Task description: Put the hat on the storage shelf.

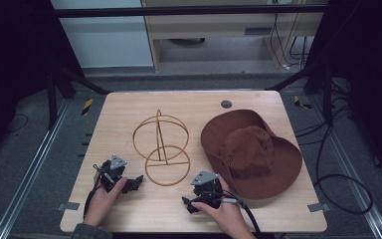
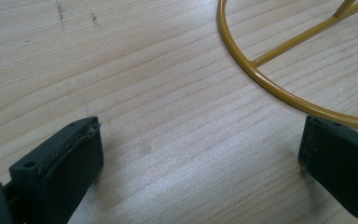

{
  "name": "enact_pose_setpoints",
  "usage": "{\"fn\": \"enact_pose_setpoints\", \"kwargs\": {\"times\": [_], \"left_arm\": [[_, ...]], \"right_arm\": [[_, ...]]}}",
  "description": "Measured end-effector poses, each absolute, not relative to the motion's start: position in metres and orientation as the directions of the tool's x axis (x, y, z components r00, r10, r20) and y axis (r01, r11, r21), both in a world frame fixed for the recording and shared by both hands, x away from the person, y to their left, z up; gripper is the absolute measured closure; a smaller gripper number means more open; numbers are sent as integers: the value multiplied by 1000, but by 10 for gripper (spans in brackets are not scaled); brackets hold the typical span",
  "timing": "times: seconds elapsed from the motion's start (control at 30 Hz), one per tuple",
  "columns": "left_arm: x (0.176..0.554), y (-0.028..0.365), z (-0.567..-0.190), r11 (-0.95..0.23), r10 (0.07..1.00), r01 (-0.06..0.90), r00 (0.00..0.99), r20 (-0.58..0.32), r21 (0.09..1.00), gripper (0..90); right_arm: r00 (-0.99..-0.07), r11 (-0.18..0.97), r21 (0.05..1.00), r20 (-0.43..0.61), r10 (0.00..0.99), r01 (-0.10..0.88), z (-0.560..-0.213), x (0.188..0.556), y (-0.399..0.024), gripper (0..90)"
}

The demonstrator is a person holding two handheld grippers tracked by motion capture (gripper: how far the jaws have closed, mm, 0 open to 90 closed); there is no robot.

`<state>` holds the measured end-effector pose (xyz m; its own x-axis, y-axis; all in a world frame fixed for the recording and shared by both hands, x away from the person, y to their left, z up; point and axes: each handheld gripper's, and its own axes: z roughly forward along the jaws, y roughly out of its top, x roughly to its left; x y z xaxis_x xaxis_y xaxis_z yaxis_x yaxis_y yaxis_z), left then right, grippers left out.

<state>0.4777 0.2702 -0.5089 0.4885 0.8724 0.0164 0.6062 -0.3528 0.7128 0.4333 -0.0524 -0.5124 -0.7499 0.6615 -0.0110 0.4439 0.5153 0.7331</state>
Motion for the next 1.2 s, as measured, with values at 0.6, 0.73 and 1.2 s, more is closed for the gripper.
{"fn": "enact_pose_setpoints", "kwargs": {"times": [0.6,0.73,1.2], "left_arm": [[475,269,-509,-364,865,601,502,18,712,0],[475,269,-509,-364,865,601,502,18,712,0],[475,268,-509,-357,869,604,495,16,712,0]], "right_arm": [[-750,534,713,-19,662,454,-495,417,-47,161],[-766,559,692,-14,642,457,-474,408,-49,161],[-726,569,699,-104,680,433,-413,417,-95,182]]}}
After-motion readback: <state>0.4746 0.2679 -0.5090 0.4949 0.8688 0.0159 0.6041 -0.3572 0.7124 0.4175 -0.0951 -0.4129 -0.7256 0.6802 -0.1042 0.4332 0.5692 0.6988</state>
